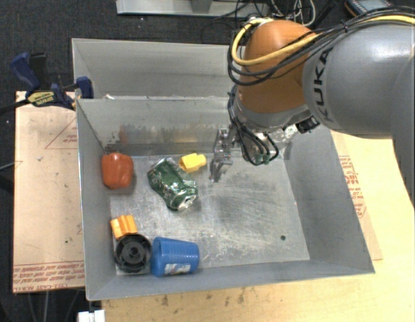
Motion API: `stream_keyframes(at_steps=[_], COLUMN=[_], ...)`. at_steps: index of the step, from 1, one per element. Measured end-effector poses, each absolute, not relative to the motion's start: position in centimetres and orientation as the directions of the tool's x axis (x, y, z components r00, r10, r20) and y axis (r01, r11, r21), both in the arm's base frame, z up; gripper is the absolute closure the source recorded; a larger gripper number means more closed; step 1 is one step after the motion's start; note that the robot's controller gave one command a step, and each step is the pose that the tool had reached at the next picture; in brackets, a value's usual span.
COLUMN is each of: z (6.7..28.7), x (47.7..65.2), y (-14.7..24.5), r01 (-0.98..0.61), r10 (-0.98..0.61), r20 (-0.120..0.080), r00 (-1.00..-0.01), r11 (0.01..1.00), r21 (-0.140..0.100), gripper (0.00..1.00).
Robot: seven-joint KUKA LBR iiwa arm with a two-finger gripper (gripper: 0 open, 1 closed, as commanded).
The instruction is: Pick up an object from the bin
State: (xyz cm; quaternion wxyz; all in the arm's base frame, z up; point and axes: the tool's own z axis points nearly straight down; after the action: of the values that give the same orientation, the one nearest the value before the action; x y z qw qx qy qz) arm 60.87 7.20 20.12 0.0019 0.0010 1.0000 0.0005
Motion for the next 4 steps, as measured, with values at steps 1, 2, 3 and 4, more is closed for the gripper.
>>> stream_keyframes(at_steps=[1, 2, 3, 4], z=[20.1, 20.1, 16.0, 9.3], x=[60.8, 60.8, 62.7, 63.1], y=[7.2, 7.2, 7.8, 14.2], r01=[0.001, 0.001, 0.001, -0.01], r10=[0.001, 0.001, 0.001, -0.01], r20=[-0.003, -0.003, -0.012, -0.005], r00=[-1.0, -1.0, -1.0, -1.0], r11=[1.0, 1.0, 1.0, 1.0], r21=[0.001, 0.001, 0.001, 0.001], gripper=[0.0, 0.0, 0.0, 1.0])
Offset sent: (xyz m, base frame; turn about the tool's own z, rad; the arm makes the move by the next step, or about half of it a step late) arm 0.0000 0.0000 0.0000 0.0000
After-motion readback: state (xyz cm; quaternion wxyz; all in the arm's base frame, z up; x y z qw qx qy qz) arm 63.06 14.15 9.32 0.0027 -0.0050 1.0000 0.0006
